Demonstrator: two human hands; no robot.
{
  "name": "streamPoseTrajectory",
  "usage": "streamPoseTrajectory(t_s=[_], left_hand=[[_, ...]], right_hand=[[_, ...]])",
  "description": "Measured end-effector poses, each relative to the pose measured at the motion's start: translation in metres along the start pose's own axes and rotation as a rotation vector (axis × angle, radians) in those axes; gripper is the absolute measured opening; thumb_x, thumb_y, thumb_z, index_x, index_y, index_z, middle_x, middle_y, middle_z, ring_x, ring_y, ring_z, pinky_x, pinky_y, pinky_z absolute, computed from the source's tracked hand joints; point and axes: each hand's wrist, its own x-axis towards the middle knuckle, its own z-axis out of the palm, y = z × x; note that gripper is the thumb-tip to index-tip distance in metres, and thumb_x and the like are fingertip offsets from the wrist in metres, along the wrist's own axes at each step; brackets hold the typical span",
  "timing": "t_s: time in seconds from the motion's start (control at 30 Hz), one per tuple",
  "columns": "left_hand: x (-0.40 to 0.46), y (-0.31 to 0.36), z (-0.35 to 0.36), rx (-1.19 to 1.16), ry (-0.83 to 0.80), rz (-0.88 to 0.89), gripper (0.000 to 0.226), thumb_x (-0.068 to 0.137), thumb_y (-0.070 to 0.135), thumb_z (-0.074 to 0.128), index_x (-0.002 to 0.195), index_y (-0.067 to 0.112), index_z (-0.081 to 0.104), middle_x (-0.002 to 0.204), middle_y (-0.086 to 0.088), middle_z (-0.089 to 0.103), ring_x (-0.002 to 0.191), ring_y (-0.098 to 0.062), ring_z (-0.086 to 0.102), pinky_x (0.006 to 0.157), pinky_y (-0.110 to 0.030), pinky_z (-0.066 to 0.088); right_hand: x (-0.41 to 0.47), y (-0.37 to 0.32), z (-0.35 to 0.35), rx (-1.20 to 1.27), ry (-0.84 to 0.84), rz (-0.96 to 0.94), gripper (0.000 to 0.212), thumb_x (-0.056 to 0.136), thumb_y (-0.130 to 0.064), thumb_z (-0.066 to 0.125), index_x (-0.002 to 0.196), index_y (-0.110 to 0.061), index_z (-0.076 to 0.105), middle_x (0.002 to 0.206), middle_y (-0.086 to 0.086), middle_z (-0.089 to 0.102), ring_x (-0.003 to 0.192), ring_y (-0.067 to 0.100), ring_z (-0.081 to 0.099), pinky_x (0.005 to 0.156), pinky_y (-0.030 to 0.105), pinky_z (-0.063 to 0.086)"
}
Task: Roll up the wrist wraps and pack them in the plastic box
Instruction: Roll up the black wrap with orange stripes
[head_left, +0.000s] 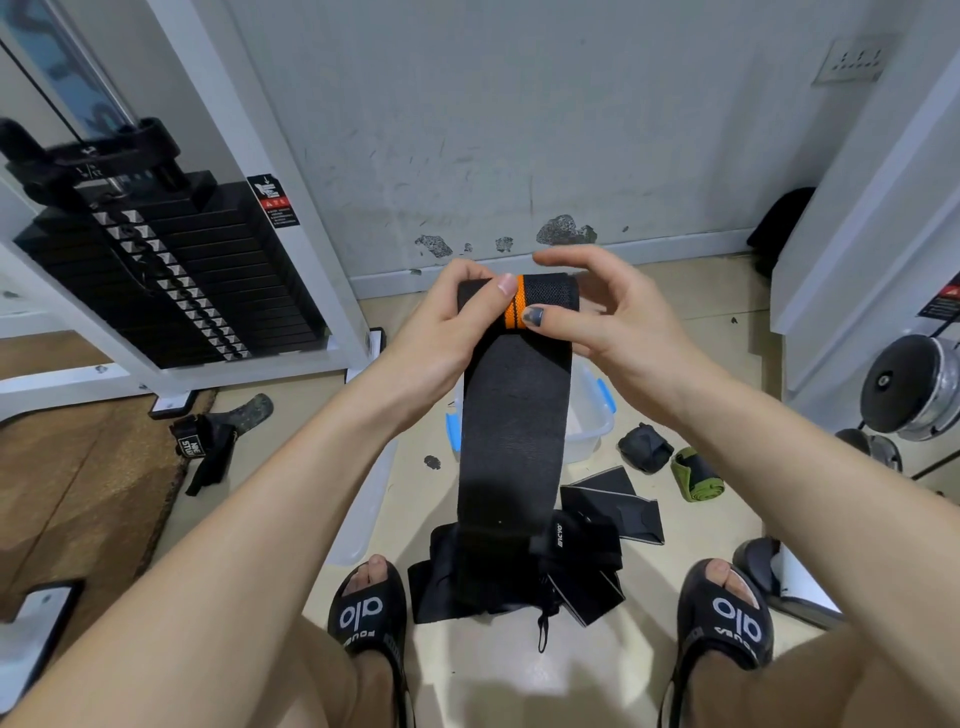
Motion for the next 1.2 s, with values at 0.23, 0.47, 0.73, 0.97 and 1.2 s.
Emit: streamPoseTrajectory(t_s=[0.23, 0.47, 0.73, 0.97, 1.2], left_hand=[[-0.006, 0.006, -0.008, -0.116, -0.100, 0.068, 0.014, 0.091, 0.034, 0.071, 0.098, 0.032, 0.060, 0.099, -0.015, 0.055, 0.094, -0.025, 0.052, 0.088, -0.045, 0.041], [-0.003, 0.000, 0.000, -0.031, -0.027, -0.067, 0.032, 0.098, 0.052, 0.055, 0.119, 0.028, 0.055, 0.114, -0.001, 0.069, 0.106, -0.014, 0.069, 0.095, -0.040, 0.054], [-0.001, 0.005, 0.006, -0.066, 0.026, -0.100, 0.023, 0.107, 0.043, 0.049, 0.111, 0.021, 0.057, 0.097, 0.005, 0.066, 0.089, -0.011, 0.065, 0.077, -0.029, 0.051], [-0.002, 0.006, -0.004, -0.117, -0.073, 0.018, 0.021, 0.096, 0.029, 0.061, 0.114, 0.023, 0.052, 0.102, -0.006, 0.058, 0.092, -0.017, 0.057, 0.078, -0.028, 0.048], [-0.002, 0.002, -0.002, -0.106, -0.030, -0.081, 0.023, 0.098, 0.048, 0.057, 0.112, 0.032, 0.053, 0.100, 0.011, 0.072, 0.098, -0.013, 0.068, 0.097, -0.041, 0.052]], right_hand=[[-0.001, -0.002, 0.003, 0.063, -0.066, 0.120, 0.020, 0.098, -0.022, 0.068, 0.118, -0.018, 0.070, 0.100, 0.001, 0.073, 0.097, 0.020, 0.071, 0.083, 0.040, 0.060], [0.001, -0.001, 0.003, 0.065, -0.023, -0.019, 0.024, 0.090, -0.007, 0.075, 0.114, -0.007, 0.071, 0.102, 0.012, 0.071, 0.098, 0.022, 0.068, 0.095, 0.043, 0.056], [0.003, 0.002, -0.002, 0.020, 0.031, -0.038, 0.033, 0.076, -0.012, 0.080, 0.106, -0.022, 0.075, 0.100, 0.004, 0.070, 0.100, 0.021, 0.068, 0.097, 0.043, 0.055], [-0.001, -0.005, 0.002, 0.065, -0.027, 0.137, 0.021, 0.101, -0.025, 0.064, 0.119, -0.015, 0.069, 0.106, 0.012, 0.072, 0.097, 0.025, 0.072, 0.088, 0.042, 0.057], [-0.001, -0.004, 0.005, 0.076, -0.020, -0.002, 0.029, 0.087, -0.009, 0.076, 0.115, -0.016, 0.071, 0.101, 0.014, 0.070, 0.096, 0.025, 0.068, 0.097, 0.052, 0.055]])
